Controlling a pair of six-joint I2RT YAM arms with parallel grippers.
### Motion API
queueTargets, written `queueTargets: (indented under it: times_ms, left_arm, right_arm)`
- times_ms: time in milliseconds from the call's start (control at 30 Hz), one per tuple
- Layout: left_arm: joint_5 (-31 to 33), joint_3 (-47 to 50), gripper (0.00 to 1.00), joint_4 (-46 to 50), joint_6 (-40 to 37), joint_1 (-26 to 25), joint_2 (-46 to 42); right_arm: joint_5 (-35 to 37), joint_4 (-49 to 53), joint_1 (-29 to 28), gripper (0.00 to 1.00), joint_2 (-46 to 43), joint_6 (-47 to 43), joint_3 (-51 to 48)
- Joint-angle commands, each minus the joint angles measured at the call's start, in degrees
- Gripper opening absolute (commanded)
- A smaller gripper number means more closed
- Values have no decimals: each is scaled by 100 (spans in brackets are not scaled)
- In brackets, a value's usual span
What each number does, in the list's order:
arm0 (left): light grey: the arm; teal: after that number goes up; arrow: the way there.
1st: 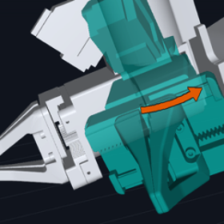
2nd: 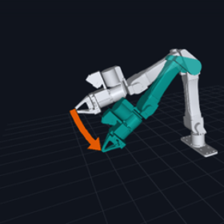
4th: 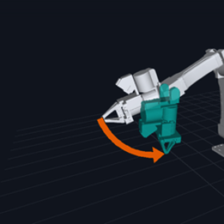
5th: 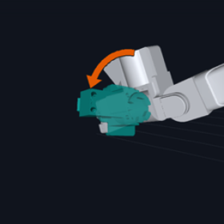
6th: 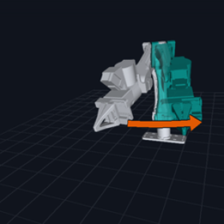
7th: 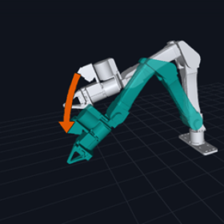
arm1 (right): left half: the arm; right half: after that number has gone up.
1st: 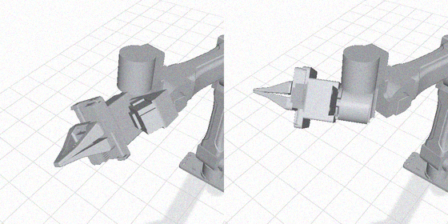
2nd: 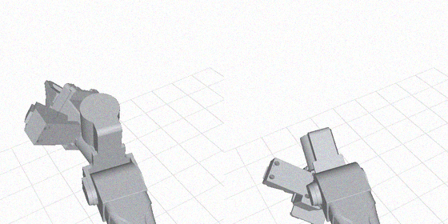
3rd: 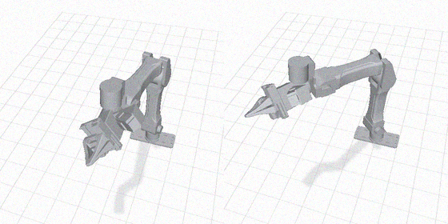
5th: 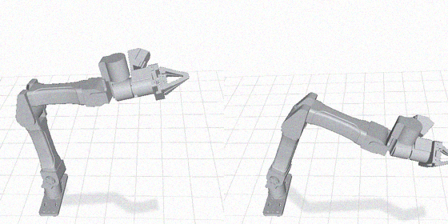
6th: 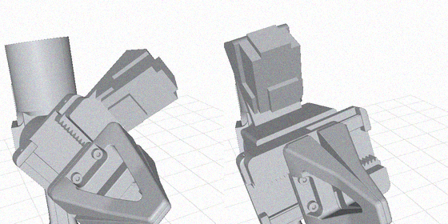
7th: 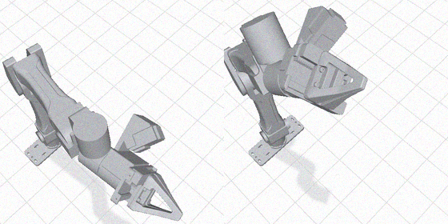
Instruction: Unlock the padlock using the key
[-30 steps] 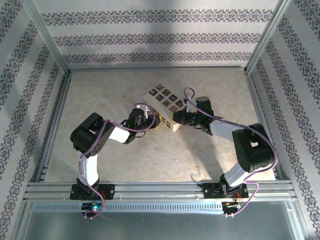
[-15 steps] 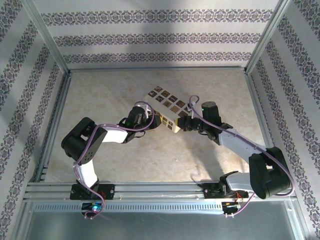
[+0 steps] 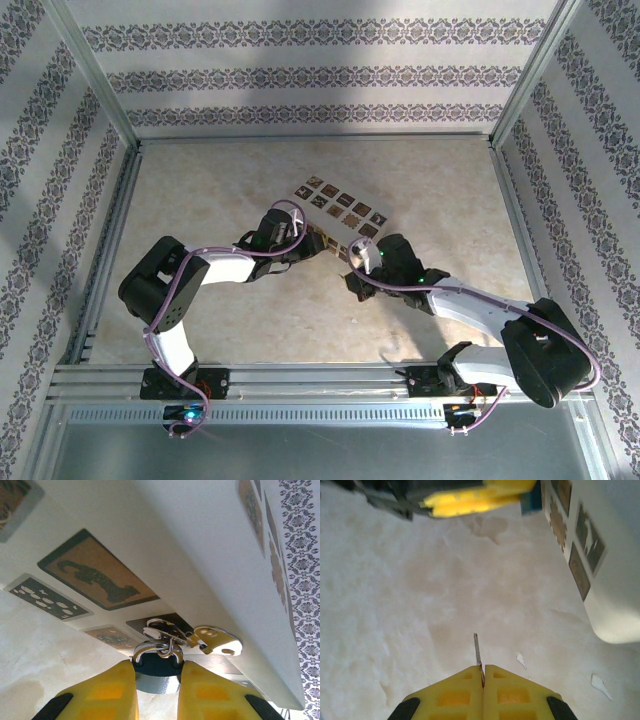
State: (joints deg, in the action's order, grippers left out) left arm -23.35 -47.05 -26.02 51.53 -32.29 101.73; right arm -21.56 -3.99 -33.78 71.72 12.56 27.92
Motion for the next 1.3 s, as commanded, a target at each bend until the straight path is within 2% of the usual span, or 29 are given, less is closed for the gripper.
queueTargets:
  times_ms: [0, 367, 800, 1267]
  left_arm:
    - [-122, -241, 20, -72, 146, -119, -154]
    - [-194, -342, 20, 27, 292, -161, -127]
    - [-162, -375, 20, -13, 426, -207, -106]
    - [-76, -417, 19, -59, 507, -252, -51]
  right_arm:
    - [622, -357, -101, 0, 30, -336, -156]
    - [1086, -1019, -170, 0, 221, -517, -260]
    - [1080, -1842, -181, 0, 781, -281, -211]
    - [1375, -2357, -189, 0, 1127, -153, -153]
